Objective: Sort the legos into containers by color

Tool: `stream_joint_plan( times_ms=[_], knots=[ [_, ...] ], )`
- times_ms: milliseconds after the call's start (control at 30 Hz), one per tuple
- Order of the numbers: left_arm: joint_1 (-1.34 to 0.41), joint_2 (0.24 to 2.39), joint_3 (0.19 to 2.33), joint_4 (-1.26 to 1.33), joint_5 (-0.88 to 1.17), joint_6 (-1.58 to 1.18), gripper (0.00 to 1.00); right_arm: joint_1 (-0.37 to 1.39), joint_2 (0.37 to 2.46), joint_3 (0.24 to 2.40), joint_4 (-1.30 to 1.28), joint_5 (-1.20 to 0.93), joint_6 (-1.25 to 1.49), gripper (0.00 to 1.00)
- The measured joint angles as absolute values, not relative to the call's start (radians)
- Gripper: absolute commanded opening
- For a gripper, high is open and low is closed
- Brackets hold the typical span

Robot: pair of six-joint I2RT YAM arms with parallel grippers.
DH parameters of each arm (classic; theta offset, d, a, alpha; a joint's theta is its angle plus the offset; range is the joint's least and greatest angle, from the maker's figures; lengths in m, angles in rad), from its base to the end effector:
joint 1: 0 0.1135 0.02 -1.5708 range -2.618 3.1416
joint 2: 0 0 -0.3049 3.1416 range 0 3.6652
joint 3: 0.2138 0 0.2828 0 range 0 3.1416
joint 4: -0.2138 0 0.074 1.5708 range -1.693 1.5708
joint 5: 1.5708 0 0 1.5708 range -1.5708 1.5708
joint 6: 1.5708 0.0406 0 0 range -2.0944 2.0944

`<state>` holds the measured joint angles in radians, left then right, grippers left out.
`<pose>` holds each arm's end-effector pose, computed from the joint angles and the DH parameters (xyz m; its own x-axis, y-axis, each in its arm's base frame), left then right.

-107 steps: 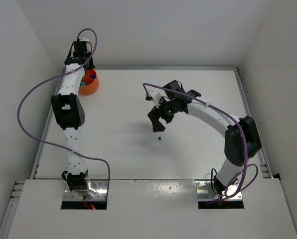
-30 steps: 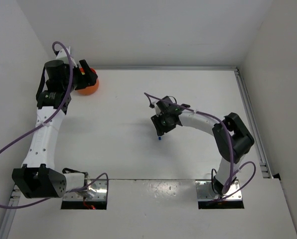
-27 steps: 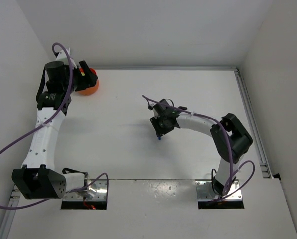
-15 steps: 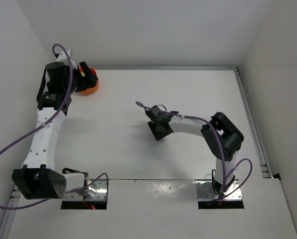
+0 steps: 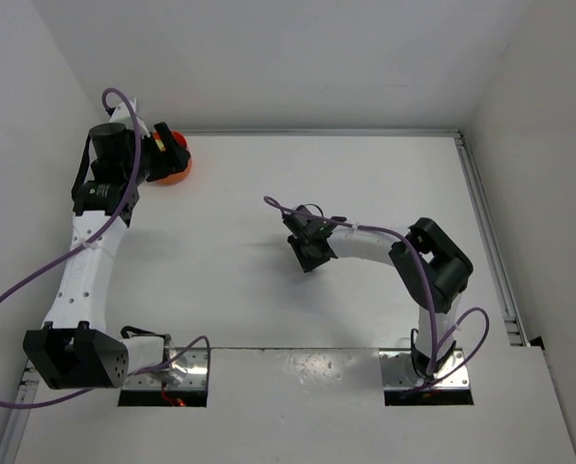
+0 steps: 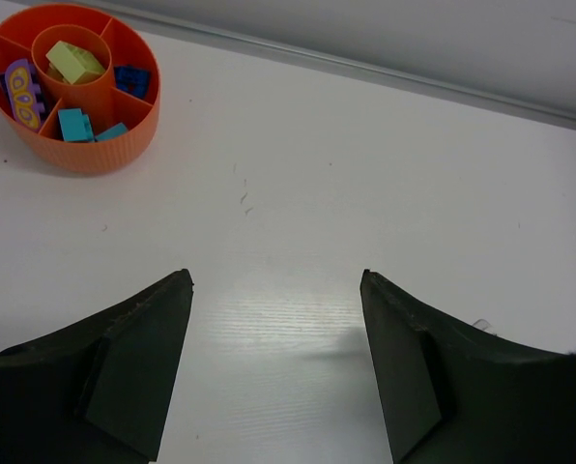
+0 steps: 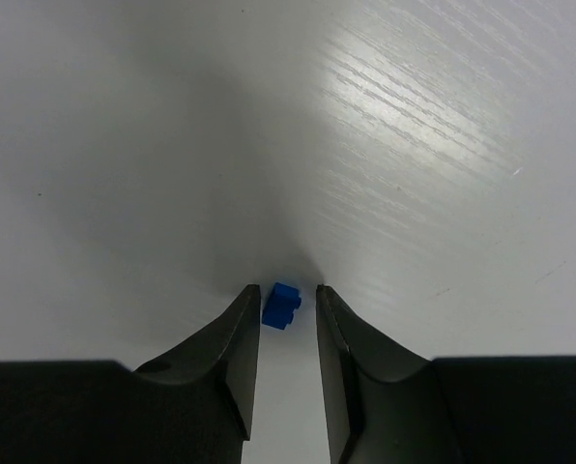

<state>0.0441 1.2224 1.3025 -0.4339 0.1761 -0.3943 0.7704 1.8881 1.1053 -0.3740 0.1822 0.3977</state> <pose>0.2935 0.0058 0.4425 -0.3660 -0.3947 -0.8428 -0.0214 0.9089 -0.4164 0.2916 0.2727 0.1465 -0.8507 -0.2948 -0.4351 -0.3287 0.9444 0.0029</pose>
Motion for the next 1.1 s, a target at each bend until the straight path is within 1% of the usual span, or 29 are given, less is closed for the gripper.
stream_joint_plan(
  times_ms=[167,200,267,300,333,400,433,600,700,767,833,900,967,1000,1100],
  knots=[
    [0.044,1.219,1.291,-0.436,0.176,-0.398,0.76,0.77,1.868,1.074,-0.355,0.182,0.398,0.3],
    [0.044,1.219,1.291,-0.436,0.176,-0.398,0.76,0.77,1.867,1.074,-0.353,0.182,0.398,0.27],
    [0.044,1.219,1.291,-0.436,0.176,-0.402,0.76,0.77,1.867,1.073,-0.351,0.178,0.399,0.25],
    [0.044,1.219,1.291,-0.436,0.176,-0.402,0.76,0.77,1.867,1.073,-0.35,0.176,0.4,0.23],
    [0.044,1.219,1.291,-0.436,0.176,-0.402,0.76,0.77,1.867,1.073,-0.349,0.175,0.4,0.17],
    [0.044,1.219,1.291,-0.436,0.176,-0.402,0.76,0.77,1.867,1.073,-0.348,0.17,0.397,0.08],
    [0.044,1.219,1.29,-0.436,0.176,-0.402,0.76,0.77,1.867,1.073,-0.348,0.17,0.396,0.0],
    [0.044,1.211,1.256,-0.429,0.187,-0.402,0.76,0.768,1.867,1.077,-0.353,0.148,0.384,0.0],
    [0.045,1.198,1.19,-0.415,0.243,-0.402,0.76,0.76,1.862,1.089,-0.374,0.1,0.368,0.0],
    [0.048,1.19,1.111,-0.376,0.317,-0.408,0.76,0.759,1.837,1.095,-0.384,0.06,0.353,0.0],
    [0.054,1.185,1.011,-0.332,0.44,-0.444,0.76,0.756,1.771,1.095,-0.381,0.019,0.336,0.0],
    [0.059,1.185,0.881,-0.25,0.58,-0.522,0.72,0.756,1.673,1.106,-0.365,-0.026,0.307,0.0],
    [0.059,1.187,0.781,-0.194,0.685,-0.616,0.69,0.755,1.605,1.178,-0.373,-0.073,0.278,0.0],
    [0.056,1.188,0.741,-0.167,0.731,-0.662,0.69,0.754,1.591,1.218,-0.369,-0.094,0.262,0.0],
    [0.038,1.19,0.699,-0.083,0.827,-0.795,0.69,0.749,1.563,1.31,-0.313,-0.176,0.221,0.0]
  ],
)
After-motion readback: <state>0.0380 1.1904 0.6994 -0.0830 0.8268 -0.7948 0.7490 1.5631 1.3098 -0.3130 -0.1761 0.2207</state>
